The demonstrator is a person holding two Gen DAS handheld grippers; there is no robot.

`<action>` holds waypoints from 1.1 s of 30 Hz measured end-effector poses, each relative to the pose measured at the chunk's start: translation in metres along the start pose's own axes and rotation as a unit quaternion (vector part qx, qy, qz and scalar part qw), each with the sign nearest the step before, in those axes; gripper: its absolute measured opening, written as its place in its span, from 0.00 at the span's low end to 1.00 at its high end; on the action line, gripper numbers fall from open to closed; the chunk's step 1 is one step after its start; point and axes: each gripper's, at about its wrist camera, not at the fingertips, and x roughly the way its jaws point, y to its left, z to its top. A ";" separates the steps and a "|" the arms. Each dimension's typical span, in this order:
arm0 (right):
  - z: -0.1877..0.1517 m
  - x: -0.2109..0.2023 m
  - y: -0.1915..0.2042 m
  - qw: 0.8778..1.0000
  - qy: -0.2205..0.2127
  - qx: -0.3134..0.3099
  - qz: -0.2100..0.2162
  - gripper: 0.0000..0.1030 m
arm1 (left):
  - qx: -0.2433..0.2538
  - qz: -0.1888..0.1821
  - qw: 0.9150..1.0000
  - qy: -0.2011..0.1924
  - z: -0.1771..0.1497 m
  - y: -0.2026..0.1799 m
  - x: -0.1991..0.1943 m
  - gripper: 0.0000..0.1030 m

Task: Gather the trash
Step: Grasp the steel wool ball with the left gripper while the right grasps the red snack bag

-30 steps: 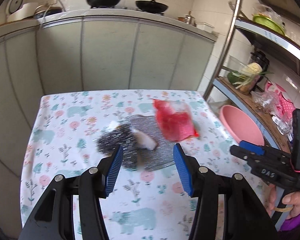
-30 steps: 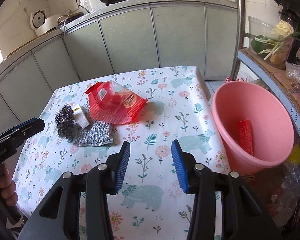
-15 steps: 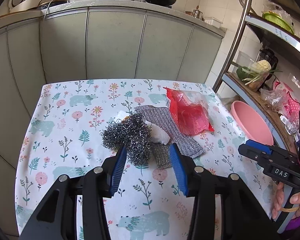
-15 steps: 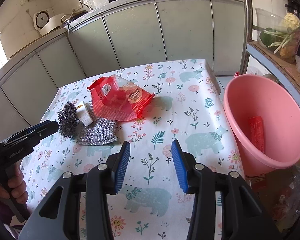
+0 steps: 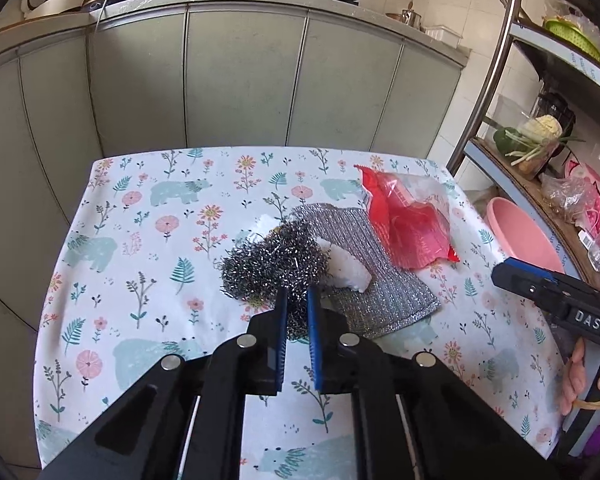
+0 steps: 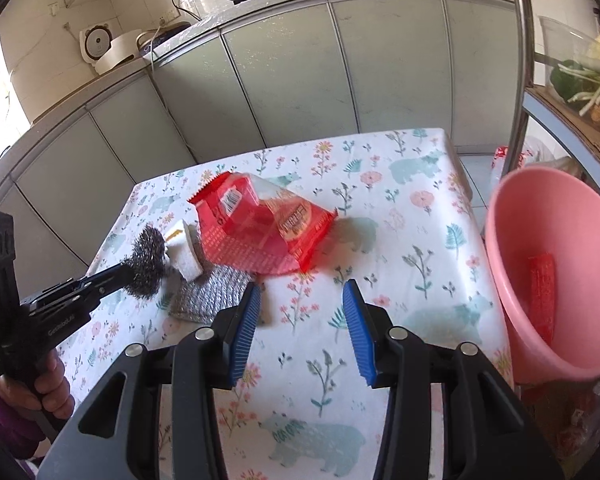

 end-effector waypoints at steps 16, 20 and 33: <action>0.028 0.045 0.022 0.999 -0.001 -0.035 -0.029 0.33 | -0.031 0.000 0.999 -0.021 0.000 0.032 -0.026 0.07; 0.029 0.052 0.017 0.999 0.014 -0.027 -0.035 0.06 | -0.033 -0.001 0.999 -0.025 0.000 0.034 -0.030 0.07; 0.026 0.015 0.014 1.000 -0.015 -0.003 -0.015 0.02 | -0.031 0.001 0.999 -0.045 0.003 0.032 -0.046 0.07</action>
